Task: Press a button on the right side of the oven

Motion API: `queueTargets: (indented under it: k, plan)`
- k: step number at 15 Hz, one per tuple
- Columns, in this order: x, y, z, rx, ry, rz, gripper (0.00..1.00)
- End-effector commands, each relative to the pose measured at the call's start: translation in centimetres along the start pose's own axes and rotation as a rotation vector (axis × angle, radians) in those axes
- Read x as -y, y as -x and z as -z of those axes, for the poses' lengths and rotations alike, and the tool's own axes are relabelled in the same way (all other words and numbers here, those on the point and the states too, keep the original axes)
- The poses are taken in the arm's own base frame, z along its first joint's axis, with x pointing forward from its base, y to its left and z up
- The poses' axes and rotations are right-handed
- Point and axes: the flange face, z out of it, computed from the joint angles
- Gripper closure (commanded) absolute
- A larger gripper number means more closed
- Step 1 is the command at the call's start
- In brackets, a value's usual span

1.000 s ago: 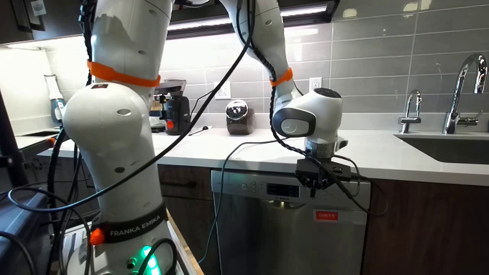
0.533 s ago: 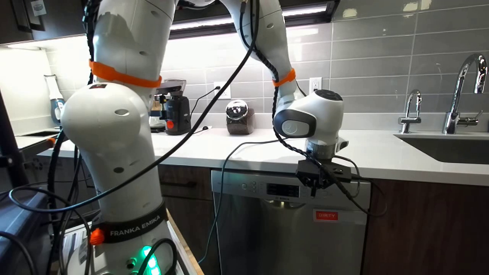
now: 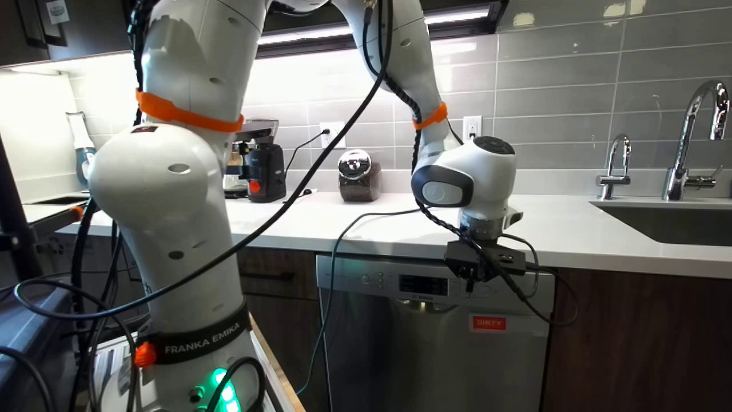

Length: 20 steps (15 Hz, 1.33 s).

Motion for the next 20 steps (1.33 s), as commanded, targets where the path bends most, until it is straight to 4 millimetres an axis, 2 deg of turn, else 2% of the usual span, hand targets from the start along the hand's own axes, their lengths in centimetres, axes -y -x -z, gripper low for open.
queueTargets:
  k: [1, 20]
  plan:
    - [-0.35, -0.01, -0.80, -0.016, 0.019, 0.003, 1.00]
    - [-0.67, -0.60, -1.17, -0.056, 0.017, 0.005, 1.00]
